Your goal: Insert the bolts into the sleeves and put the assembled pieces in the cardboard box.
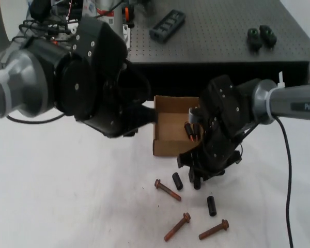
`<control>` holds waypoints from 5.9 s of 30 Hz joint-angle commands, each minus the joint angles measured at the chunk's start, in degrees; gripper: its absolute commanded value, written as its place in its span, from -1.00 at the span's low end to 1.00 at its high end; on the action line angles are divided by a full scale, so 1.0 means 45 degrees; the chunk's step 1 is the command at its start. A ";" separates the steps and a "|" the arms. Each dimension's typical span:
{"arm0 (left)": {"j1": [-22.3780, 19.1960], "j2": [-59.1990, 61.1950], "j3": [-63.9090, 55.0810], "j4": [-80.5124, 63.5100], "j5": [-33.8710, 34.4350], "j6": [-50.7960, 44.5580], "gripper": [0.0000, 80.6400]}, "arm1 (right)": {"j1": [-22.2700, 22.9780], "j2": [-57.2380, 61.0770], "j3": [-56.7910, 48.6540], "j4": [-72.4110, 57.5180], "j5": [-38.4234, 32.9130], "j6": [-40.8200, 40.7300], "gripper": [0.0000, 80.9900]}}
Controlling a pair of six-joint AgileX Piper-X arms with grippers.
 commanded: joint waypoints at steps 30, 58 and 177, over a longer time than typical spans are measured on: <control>-0.0780 0.1946 -0.0028 0.0154 0.3334 -0.1182 0.04 | -0.2035 -0.5101 0.2304 0.1532 -0.0369 -0.2431 -0.85; -0.3789 0.6430 -0.3997 0.5146 0.1172 0.7946 -0.14 | -0.3029 -1.2963 0.7690 0.3333 -0.0320 -0.1682 -0.85; -0.0892 -0.2483 0.4693 -0.6798 0.3853 -0.1946 0.05 | -0.0929 0.2642 -0.4247 -0.2788 -0.0621 0.0262 -0.59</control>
